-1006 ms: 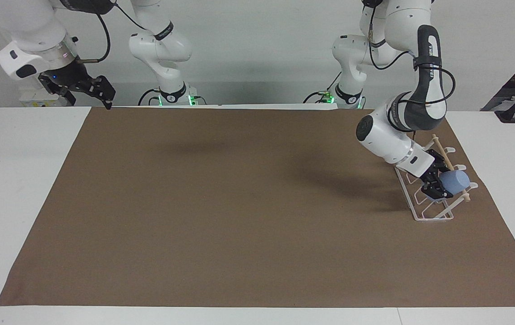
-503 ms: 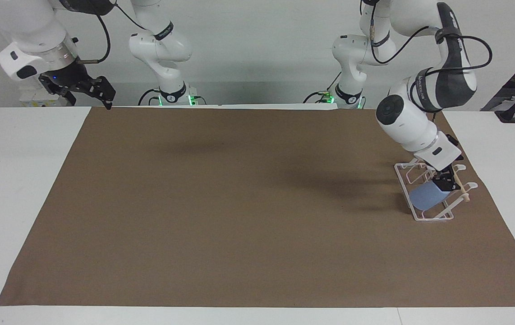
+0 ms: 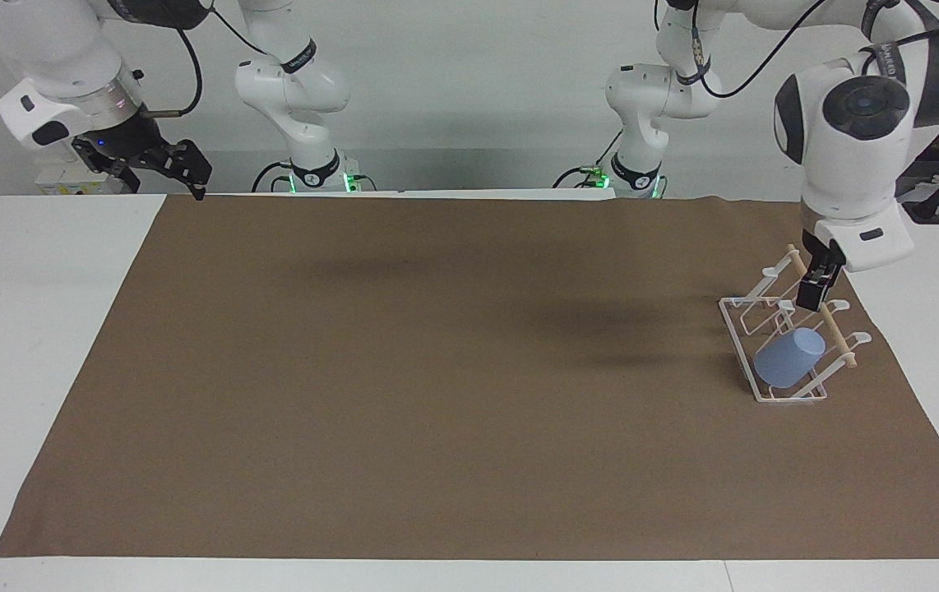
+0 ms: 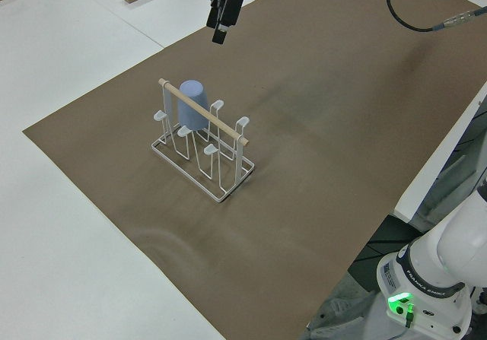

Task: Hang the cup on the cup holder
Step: 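Hang the cup on the holder peg with the left gripper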

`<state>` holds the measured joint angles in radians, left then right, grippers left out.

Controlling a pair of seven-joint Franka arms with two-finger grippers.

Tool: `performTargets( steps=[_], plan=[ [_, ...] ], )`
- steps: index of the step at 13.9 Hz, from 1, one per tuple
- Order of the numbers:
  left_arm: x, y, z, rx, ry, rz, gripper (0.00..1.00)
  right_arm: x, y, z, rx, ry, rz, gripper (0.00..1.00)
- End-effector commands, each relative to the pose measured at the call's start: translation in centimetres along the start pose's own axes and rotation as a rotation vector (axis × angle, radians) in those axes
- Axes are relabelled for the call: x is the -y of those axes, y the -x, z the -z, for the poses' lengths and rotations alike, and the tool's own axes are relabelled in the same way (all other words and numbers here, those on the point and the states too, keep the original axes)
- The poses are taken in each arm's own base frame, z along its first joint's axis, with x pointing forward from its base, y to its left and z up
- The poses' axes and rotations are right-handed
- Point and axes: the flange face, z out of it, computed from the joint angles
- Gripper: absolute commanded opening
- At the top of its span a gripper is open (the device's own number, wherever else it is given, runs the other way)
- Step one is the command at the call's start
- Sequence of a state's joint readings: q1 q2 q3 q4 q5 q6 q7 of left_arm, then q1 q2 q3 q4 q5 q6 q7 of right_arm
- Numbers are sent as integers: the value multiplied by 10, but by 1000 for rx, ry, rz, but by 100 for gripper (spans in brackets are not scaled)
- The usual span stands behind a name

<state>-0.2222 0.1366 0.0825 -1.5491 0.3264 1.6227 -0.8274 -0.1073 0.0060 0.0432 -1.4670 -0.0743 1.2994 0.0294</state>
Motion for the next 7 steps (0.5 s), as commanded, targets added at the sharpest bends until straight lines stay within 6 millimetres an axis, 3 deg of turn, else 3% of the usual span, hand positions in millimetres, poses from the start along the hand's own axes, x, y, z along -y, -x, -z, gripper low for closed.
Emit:
performTargets(
  steps=[1,4,7],
  plan=[
    [11,8,4,145,61,-173,100,-2,6,-1,-7,-17,22,99],
    [15,19,21,207,203,-397,100,-2,7,-2,-4,-17,20,99],
    [26,23,36,193,214,-613,100,-2,7,-2,-4,-17,20,99]
  ],
)
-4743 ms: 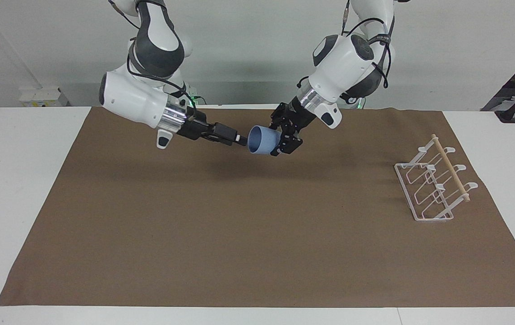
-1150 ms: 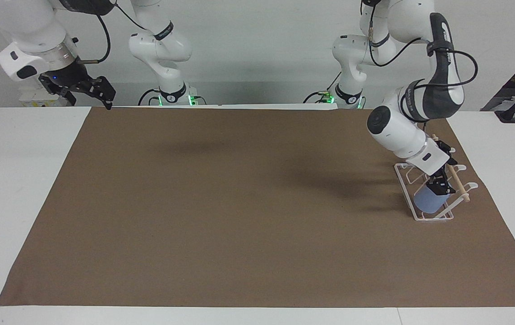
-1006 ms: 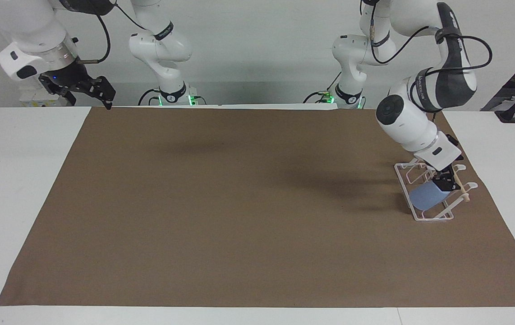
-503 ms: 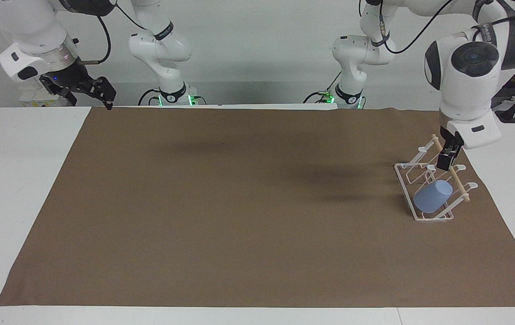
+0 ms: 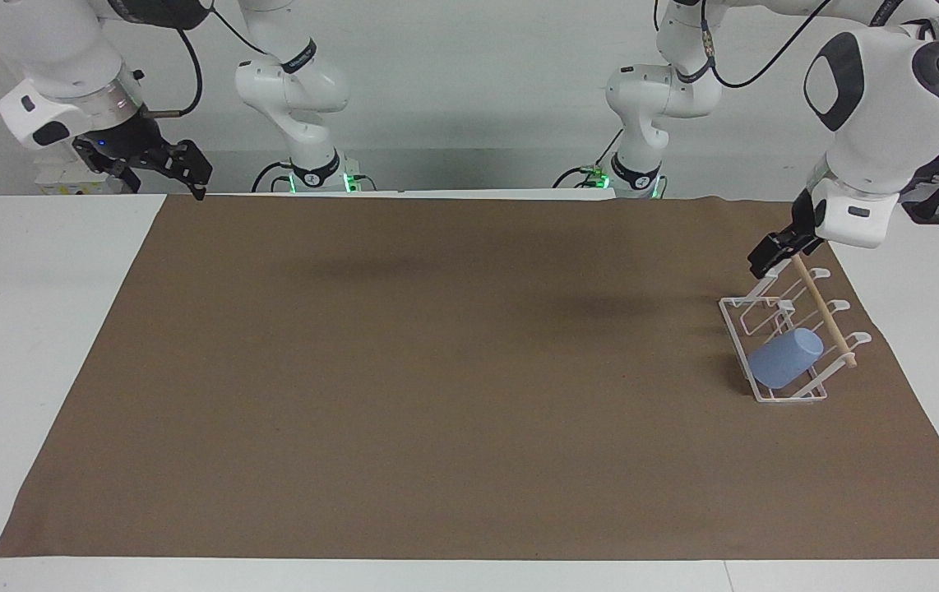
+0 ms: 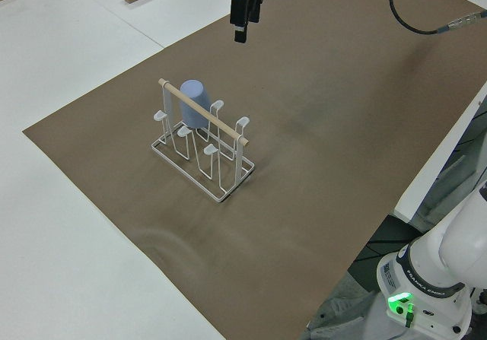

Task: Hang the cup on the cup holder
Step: 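Hang the cup on the holder peg with the left gripper, then open the left gripper and draw it back from the cup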

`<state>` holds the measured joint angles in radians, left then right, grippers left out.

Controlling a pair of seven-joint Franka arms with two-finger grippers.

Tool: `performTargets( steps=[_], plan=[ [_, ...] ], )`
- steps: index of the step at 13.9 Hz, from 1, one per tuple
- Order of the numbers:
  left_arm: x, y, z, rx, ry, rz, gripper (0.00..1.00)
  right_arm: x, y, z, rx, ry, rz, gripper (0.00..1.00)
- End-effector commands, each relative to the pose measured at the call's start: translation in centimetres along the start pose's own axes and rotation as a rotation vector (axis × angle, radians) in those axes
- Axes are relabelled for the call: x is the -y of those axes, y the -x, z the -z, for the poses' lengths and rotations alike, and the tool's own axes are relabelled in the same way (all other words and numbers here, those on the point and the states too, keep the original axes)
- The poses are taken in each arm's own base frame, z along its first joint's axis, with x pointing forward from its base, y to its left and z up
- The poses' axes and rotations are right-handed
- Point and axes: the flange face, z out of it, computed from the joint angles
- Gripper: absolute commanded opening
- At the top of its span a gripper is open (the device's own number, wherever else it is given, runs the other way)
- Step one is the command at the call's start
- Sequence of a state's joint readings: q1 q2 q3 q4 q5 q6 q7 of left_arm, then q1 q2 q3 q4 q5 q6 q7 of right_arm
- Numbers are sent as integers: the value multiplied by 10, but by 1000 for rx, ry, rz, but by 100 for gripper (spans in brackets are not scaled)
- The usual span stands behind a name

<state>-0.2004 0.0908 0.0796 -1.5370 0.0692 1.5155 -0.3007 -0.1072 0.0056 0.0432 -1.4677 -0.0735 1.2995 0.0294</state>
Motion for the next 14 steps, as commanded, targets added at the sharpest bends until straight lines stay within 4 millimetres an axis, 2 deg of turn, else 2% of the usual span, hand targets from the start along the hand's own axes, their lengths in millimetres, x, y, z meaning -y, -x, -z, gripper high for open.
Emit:
performTargets(
  steps=[1,3,5,6,11,14],
  plan=[
    [12,13,29,5,13,-226,100,-2,6,-1,-7,-16,20,99],
    [20,19,52,-1,17,-357,100,-2,7,-1,-6,-16,20,99],
    [16,24,61,-35,39,-349,100,-2,6,-1,-7,-15,19,99],
    [11,26,54,-32,52,-356,100,-2,6,-1,-7,-15,19,99],
    [31,51,18,26,56,-318,100,-1,7,-1,-6,-15,23,99],
    [27,59,2,16,60,-260,100,0,6,-1,-8,-16,26,99]
  ],
)
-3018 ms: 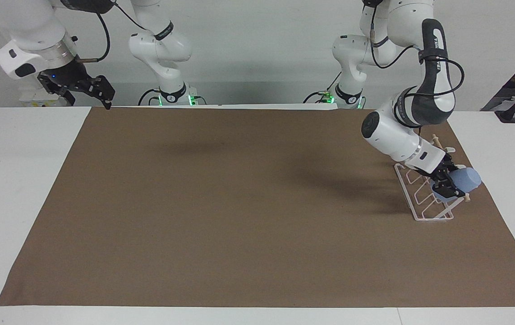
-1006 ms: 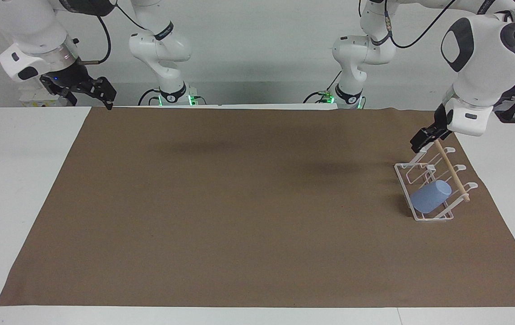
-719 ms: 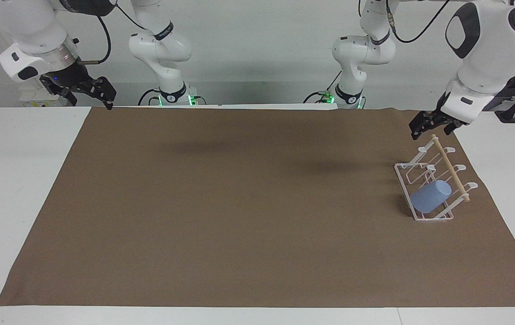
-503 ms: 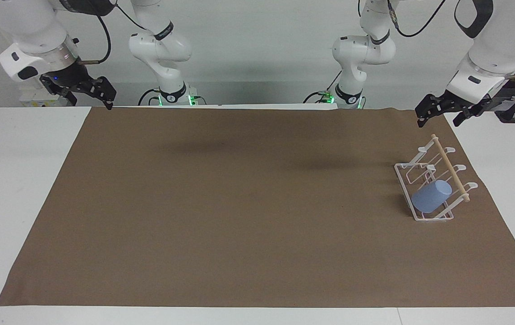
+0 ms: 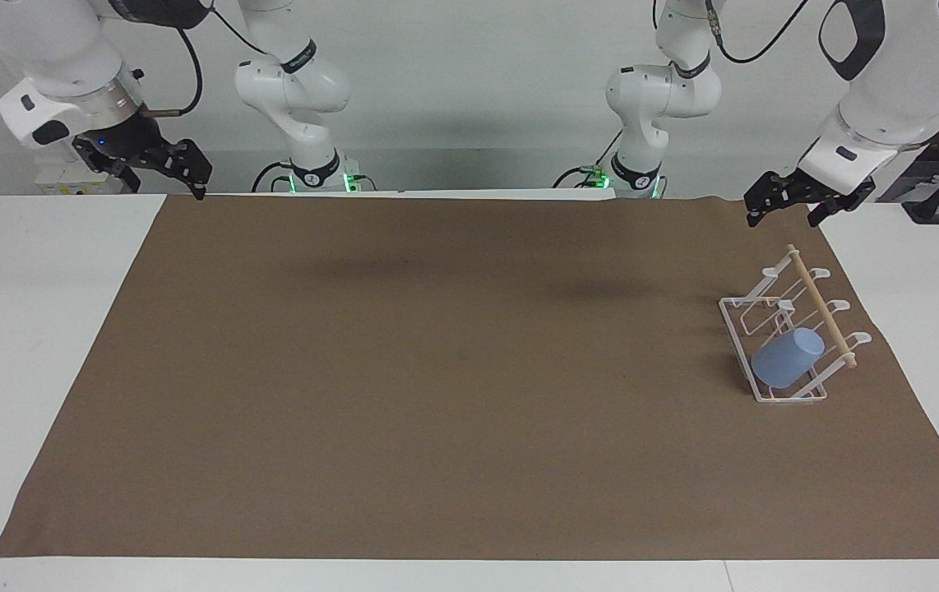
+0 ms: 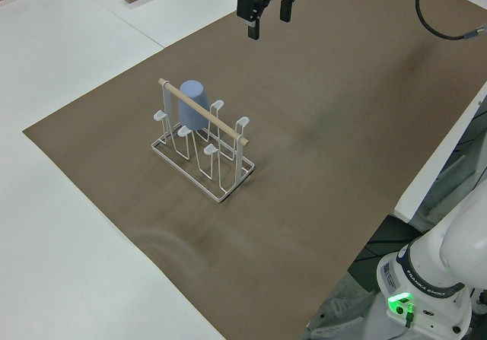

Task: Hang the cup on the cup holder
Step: 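Open the left gripper and draw it back from the cup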

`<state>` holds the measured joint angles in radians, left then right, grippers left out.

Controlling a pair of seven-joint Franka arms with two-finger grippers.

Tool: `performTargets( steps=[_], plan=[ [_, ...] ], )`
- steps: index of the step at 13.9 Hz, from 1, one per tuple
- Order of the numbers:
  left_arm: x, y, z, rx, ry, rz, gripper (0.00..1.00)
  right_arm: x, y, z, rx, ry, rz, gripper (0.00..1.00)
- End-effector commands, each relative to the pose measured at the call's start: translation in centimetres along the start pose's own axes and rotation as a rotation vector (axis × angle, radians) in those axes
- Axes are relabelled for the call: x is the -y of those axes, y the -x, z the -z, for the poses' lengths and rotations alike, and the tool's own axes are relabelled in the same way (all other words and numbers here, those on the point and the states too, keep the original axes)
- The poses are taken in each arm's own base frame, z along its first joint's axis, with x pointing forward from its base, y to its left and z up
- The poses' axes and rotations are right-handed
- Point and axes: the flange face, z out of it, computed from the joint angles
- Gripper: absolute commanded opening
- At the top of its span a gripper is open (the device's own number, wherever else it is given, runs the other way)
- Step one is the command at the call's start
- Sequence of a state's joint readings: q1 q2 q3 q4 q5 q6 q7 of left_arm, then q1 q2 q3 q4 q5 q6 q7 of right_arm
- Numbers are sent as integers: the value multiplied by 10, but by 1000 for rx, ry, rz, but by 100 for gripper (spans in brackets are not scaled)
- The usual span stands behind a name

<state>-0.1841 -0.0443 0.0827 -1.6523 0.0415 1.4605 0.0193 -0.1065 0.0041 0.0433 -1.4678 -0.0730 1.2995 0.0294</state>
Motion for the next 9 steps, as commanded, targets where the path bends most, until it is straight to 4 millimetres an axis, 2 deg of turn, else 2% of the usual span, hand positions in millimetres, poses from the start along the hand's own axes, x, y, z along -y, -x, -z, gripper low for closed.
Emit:
performTargets(
  steps=[1,9],
  plan=[
    [-9,15,-8,-34,20,47,100,0,6,-1,-6,-14,23,99],
    [-15,-1,3,-168,50,123,100,0,6,0,-11,-14,23,99]
  ],
)
